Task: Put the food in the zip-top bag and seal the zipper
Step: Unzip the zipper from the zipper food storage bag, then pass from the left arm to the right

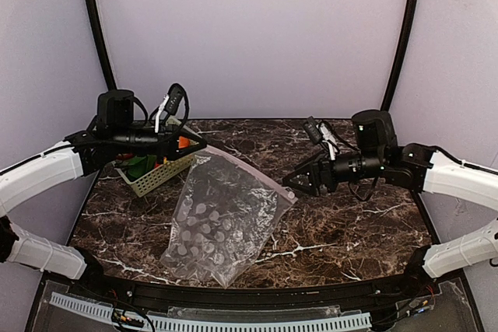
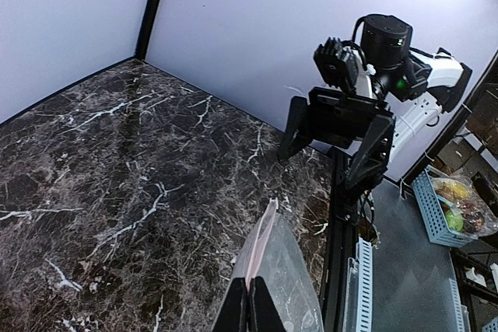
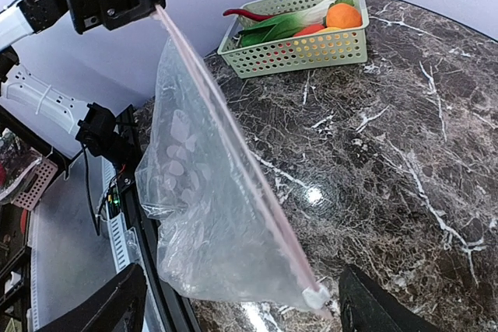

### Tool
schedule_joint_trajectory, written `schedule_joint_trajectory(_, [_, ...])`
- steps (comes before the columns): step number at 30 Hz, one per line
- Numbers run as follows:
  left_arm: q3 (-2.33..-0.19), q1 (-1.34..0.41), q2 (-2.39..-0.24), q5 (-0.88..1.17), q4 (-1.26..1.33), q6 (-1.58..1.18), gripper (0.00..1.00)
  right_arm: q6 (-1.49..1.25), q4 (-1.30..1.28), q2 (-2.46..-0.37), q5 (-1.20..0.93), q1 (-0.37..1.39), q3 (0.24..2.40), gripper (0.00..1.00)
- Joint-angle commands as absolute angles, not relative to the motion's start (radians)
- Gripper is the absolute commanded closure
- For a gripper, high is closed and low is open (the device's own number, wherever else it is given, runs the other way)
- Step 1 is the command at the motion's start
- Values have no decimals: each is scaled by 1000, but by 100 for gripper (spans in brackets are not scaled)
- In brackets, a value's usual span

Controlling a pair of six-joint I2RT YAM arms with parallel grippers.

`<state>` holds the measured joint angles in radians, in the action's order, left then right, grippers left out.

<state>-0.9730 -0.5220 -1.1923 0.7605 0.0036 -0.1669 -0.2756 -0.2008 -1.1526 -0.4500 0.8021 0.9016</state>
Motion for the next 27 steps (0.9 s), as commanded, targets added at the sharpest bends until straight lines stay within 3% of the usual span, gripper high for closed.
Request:
schedule_joint_trajectory(1, [-980, -548, -1197, 887, 19, -124, 99, -286, -169, -1162, -444, 796, 901, 17])
schedule_joint_trajectory(9, [-988, -581, -1206, 929, 5, -95, 99, -242, -232, -1241, -540, 798, 988, 17])
schedule_joint_trajectory(21, [-989, -596, -1211, 936, -7, -86, 99, -228, -215, -1311, -613, 801, 1014, 43])
schedule_joint_trajectory(27, [-988, -598, -1210, 934, -20, -86, 99, -223, -215, -1330, -611, 802, 1014, 52])
